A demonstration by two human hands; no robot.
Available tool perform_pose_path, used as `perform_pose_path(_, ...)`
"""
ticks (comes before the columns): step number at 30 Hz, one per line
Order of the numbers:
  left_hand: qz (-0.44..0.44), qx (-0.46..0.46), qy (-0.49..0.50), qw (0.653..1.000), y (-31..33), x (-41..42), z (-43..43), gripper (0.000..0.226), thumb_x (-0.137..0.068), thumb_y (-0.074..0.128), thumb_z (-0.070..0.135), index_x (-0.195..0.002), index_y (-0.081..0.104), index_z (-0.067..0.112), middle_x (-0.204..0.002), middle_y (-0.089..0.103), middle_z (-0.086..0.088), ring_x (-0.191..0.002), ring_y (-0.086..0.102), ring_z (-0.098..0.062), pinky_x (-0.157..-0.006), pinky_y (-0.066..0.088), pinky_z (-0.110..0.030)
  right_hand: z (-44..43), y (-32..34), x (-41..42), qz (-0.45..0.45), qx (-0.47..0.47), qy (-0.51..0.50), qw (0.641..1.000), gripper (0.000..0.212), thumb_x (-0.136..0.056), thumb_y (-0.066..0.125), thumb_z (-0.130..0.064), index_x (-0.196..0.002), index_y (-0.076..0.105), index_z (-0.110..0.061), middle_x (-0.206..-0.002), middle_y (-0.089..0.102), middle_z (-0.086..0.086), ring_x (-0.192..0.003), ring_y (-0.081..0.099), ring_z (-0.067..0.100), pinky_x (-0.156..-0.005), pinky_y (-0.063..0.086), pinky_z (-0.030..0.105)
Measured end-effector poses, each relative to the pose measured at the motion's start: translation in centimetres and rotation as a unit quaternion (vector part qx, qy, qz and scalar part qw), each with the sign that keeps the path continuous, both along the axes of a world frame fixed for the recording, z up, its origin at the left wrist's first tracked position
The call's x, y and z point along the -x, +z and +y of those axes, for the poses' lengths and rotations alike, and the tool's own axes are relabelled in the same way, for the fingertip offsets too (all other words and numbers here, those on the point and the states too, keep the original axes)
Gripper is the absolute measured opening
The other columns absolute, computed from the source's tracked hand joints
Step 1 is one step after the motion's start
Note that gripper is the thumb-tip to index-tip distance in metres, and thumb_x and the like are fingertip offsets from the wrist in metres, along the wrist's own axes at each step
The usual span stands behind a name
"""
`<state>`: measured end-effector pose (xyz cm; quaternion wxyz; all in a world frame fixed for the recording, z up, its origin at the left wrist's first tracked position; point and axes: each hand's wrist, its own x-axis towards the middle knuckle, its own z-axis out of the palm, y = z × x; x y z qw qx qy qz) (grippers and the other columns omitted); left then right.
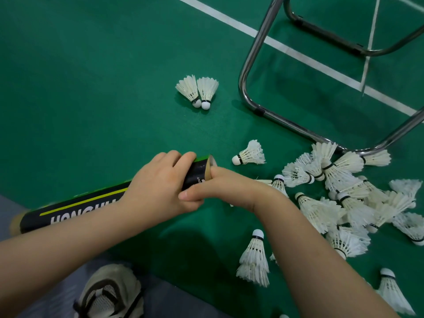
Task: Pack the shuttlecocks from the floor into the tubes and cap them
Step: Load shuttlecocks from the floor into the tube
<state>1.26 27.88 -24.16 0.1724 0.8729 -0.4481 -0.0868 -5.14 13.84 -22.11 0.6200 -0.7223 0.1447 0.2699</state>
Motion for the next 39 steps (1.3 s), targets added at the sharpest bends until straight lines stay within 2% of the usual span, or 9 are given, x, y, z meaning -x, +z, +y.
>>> perform_pose_path(4, 0.006, -0.007, 0.002, 1.000, -0.3, 0.3, 0.0, 0.062, -0.056, 0.047, 0.057, -0.105, 0.042, 0.018, -0.079, 0.053, -0.005, -0.068, 0.052, -0.030, -0.059, 0.051, -0.039, 0.4, -0.4, -0.1, 0.022, 0.040, 0.016, 0.999, 0.064, -0.050, 0.065, -0.057, -0.097, 0.065, -0.013, -0.118, 0.058, 0.018, -0.109, 0.058, 0.025, -0.098, 0.045, 0.044)
perform_pose_path(7, 0.020, -0.018, 0.020, 0.999, -0.3, -0.3, -0.4, 0.065, -0.054, 0.051, 0.059, -0.106, 0.041, 0.022, -0.082, 0.053, -0.003, -0.073, 0.052, -0.029, -0.062, 0.050, -0.038, 1.4, -0.5, 0.3, -0.046, 0.022, -0.185, 0.981, 0.037, -0.068, 0.062, -0.043, -0.076, 0.065, -0.007, -0.083, 0.062, 0.007, -0.077, 0.057, 0.012, -0.078, 0.047, 0.032)
perform_pose_path(14, 0.029, -0.041, 0.044, 0.998, 0.1, -1.3, -0.5, 0.077, -0.055, 0.075, 0.052, -0.117, 0.048, 0.016, -0.096, 0.054, -0.007, -0.090, 0.051, -0.031, -0.074, 0.048, -0.041, -1.8, -3.6, 3.9, -0.022, 0.026, -0.567, 0.823, 0.020, -0.089, 0.052, -0.019, -0.072, 0.063, -0.018, -0.072, 0.067, 0.000, -0.071, 0.060, 0.015, -0.069, 0.046, 0.026)
perform_pose_path(17, 0.026, -0.037, 0.047, 0.998, 0.1, -1.2, -0.6, 0.078, -0.055, 0.075, 0.052, -0.118, 0.048, 0.015, -0.097, 0.055, -0.007, -0.091, 0.052, -0.031, -0.075, 0.046, -0.040, -1.3, -6.1, 6.3, 0.038, 0.148, -0.534, 0.832, 0.004, -0.086, 0.058, -0.024, -0.090, 0.057, -0.023, -0.093, 0.062, -0.003, -0.085, 0.055, 0.015, -0.072, 0.043, 0.027)
perform_pose_path(22, 0.028, -0.039, 0.047, 0.998, 0.0, -1.1, -0.6, 0.080, -0.055, 0.074, 0.053, -0.120, 0.047, 0.015, -0.098, 0.054, -0.006, -0.092, 0.051, -0.029, -0.075, 0.045, -0.038, -0.2, -9.9, 8.6, 0.066, 0.420, -0.266, 0.865, 0.072, -0.077, 0.070, -0.040, -0.137, 0.034, -0.021, -0.136, 0.039, 0.000, -0.126, 0.033, 0.021, -0.101, 0.032, 0.034)
perform_pose_path(28, 0.021, -0.032, 0.046, 0.998, 0.0, -1.0, -0.6, 0.079, -0.054, 0.074, 0.052, -0.118, 0.049, 0.013, -0.096, 0.055, -0.008, -0.089, 0.053, -0.031, -0.073, 0.048, -0.041, -1.4, -11.2, 7.3, 0.024, 0.471, -0.247, 0.846, 0.067, -0.074, 0.074, -0.036, -0.129, 0.039, -0.019, -0.136, 0.042, -0.001, -0.127, 0.032, 0.021, -0.098, 0.034, 0.034)
perform_pose_path(33, 0.024, -0.040, 0.048, 0.998, 0.1, -0.9, -0.7, 0.078, -0.055, 0.074, 0.053, -0.118, 0.049, 0.015, -0.096, 0.055, -0.006, -0.090, 0.052, -0.029, -0.074, 0.044, -0.038, -1.9, -11.1, 6.8, -0.001, 0.424, -0.269, 0.865, 0.054, -0.075, 0.071, -0.035, -0.118, 0.043, -0.020, -0.109, 0.053, -0.001, -0.106, 0.049, 0.020, -0.088, 0.044, 0.035)
perform_pose_path(36, 0.026, -0.040, 0.050, 0.998, 0.1, -1.0, -0.7, 0.078, -0.055, 0.073, 0.053, -0.119, 0.048, 0.015, -0.096, 0.055, -0.006, -0.090, 0.052, -0.029, -0.074, 0.045, -0.038, -1.9, -8.9, 6.7, -0.057, 0.257, -0.413, 0.872, 0.041, -0.081, 0.066, -0.025, -0.111, 0.039, -0.027, -0.103, 0.053, -0.005, -0.091, 0.056, 0.014, -0.080, 0.050, 0.034)
perform_pose_path(39, 0.033, -0.048, 0.047, 0.997, 0.1, -1.0, -0.8, 0.079, -0.056, 0.073, 0.053, -0.121, 0.047, 0.016, -0.099, 0.054, -0.005, -0.093, 0.051, -0.028, -0.076, 0.045, -0.038, -1.9, -5.9, 6.4, -0.147, 0.066, -0.554, 0.817, 0.020, -0.088, 0.053, -0.018, -0.103, 0.046, -0.029, -0.099, 0.052, -0.007, -0.085, 0.057, 0.010, -0.073, 0.051, 0.028)
